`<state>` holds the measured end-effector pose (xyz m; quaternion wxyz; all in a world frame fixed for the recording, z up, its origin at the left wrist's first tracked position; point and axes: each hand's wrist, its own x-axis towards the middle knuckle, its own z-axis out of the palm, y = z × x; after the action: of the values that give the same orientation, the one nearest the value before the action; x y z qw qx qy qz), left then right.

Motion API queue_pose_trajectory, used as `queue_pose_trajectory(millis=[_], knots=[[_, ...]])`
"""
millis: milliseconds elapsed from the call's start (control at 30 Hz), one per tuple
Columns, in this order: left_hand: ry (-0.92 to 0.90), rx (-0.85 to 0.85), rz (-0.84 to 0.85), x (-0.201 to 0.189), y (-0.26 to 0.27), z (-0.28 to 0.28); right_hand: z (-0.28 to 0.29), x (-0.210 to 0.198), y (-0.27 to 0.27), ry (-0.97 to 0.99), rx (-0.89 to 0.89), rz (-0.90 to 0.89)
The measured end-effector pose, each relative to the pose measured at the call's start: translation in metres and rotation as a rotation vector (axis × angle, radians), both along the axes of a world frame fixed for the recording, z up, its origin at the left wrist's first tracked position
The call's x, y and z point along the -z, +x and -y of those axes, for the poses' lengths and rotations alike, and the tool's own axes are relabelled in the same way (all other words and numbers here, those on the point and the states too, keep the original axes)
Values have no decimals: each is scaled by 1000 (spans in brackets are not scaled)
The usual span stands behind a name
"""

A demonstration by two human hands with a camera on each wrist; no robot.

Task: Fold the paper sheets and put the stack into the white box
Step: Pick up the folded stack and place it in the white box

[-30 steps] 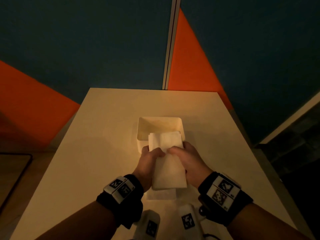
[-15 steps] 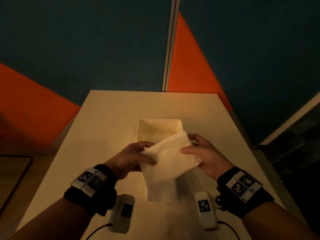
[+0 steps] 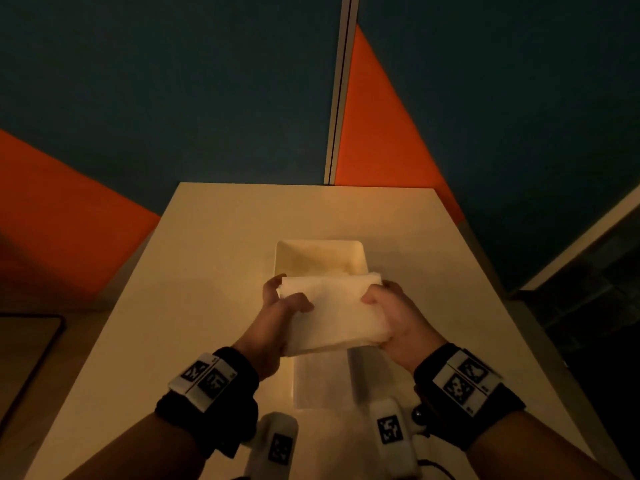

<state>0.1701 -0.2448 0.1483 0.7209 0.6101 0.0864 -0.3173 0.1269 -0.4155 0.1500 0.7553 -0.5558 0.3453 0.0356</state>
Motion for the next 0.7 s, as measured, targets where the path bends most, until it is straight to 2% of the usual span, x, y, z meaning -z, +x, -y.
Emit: queue_pose_trajectory(millis=[100, 233, 400, 533, 700], knots=[[39, 55, 4, -2, 3, -5, 7, -1, 0, -108, -36, -13], [41, -6, 219, -2, 13, -1, 10, -5, 6, -179, -36, 74], [299, -62, 477, 4, 32, 17, 15, -11, 30, -176, -45, 174], [481, -47, 603, 12, 55, 24, 18, -7, 57, -395, -79, 163], [809, 137, 713, 20, 67, 25, 17, 6, 88, -655, -234, 98]])
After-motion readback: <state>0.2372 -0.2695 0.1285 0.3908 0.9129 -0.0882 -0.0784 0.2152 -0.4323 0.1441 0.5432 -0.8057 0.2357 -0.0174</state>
